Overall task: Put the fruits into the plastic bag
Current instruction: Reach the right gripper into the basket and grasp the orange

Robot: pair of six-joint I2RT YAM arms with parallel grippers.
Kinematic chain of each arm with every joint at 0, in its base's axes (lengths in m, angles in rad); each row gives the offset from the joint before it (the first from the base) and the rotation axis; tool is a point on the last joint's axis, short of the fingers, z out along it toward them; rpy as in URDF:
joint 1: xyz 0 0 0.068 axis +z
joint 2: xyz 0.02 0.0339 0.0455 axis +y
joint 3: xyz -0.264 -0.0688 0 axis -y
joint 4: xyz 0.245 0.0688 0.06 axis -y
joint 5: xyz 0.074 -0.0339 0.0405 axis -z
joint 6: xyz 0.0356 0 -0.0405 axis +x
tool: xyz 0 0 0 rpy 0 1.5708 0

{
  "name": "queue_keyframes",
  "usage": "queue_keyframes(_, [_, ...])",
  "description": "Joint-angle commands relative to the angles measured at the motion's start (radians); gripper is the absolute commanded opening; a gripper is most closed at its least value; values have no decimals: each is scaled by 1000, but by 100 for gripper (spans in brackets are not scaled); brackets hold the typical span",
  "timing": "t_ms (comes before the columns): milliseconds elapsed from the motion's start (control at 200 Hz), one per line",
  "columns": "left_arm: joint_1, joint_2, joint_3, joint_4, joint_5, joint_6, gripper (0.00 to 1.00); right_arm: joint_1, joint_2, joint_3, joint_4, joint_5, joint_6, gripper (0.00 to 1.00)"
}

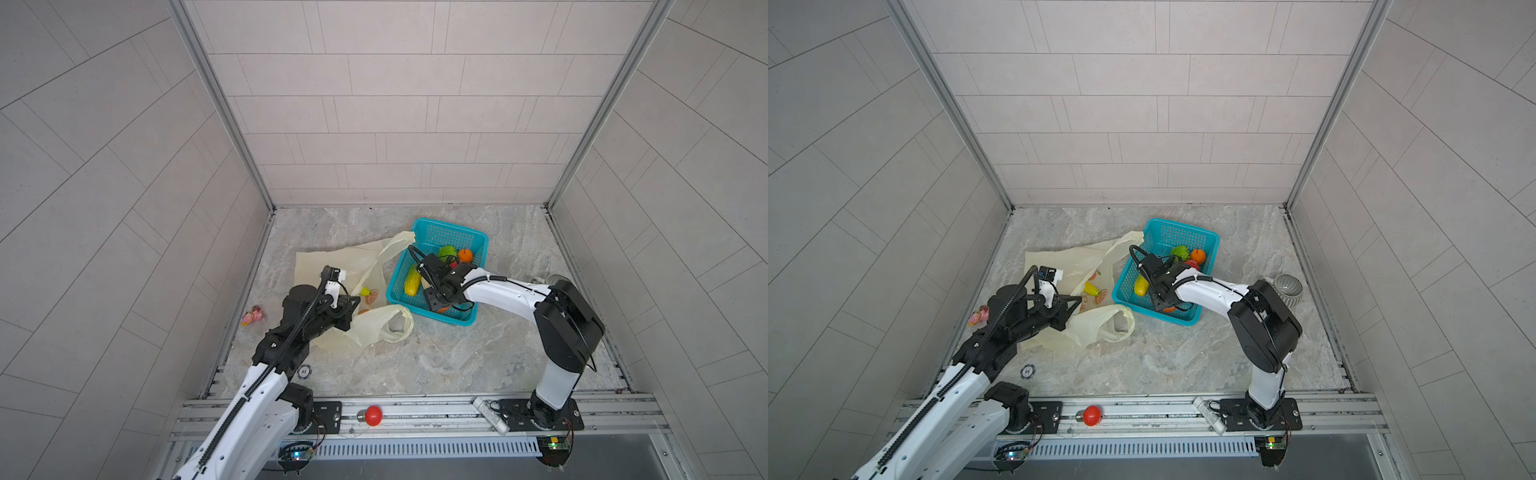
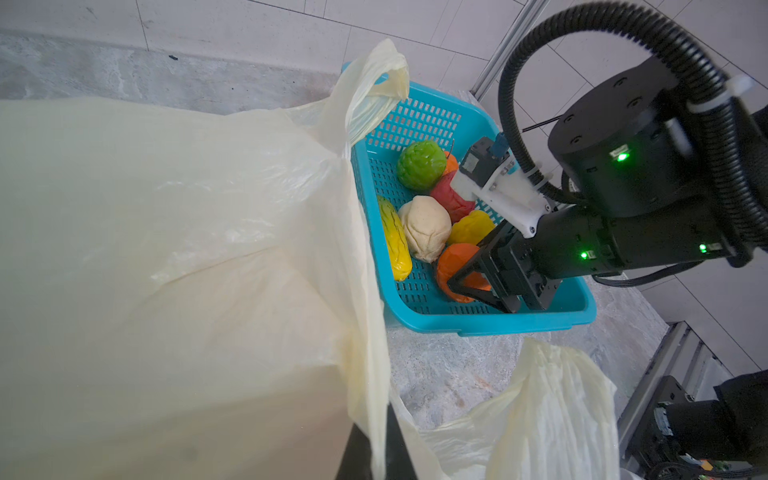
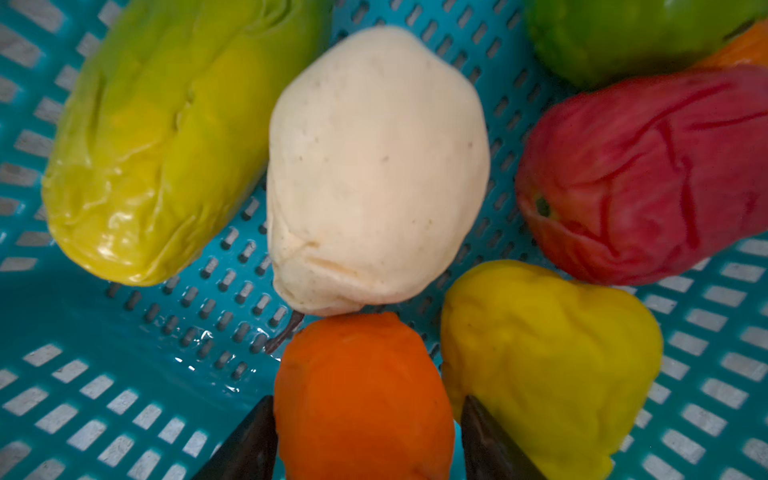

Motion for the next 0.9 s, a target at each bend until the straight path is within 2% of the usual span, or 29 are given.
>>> queue_keyframes(0, [-3, 0, -10, 29, 13, 10, 0, 0, 22, -22, 20, -6, 19, 64])
queue_keyframes(85, [-3, 1, -10, 29, 13, 10, 0, -3, 23, -24, 35, -7, 19, 59])
queue_keyframes(185, [-3, 3, -10, 28, 11, 9, 0, -11, 5, -31, 46, -10, 21, 48])
queue_keyframes(350, [-3, 7, -10, 35, 8, 7, 0, -17, -90, -50, 54, -17, 13, 35])
queue_keyframes(500, [-3, 9, -10, 37, 10, 7, 0, -14, -203, -46, 77, -82, -20, 35])
queue_keyframes(651, [-4, 8, -12, 36, 10, 7, 0, -3, -288, -50, 212, -286, -107, 37])
queue_keyframes(776, [-3, 2, -12, 37, 2, 7, 0, 29, -279, -51, 352, -422, -120, 37])
queue_keyframes(896, [-3, -11, -13, 38, -11, 14, 0, 73, -203, 21, 366, -502, -128, 38])
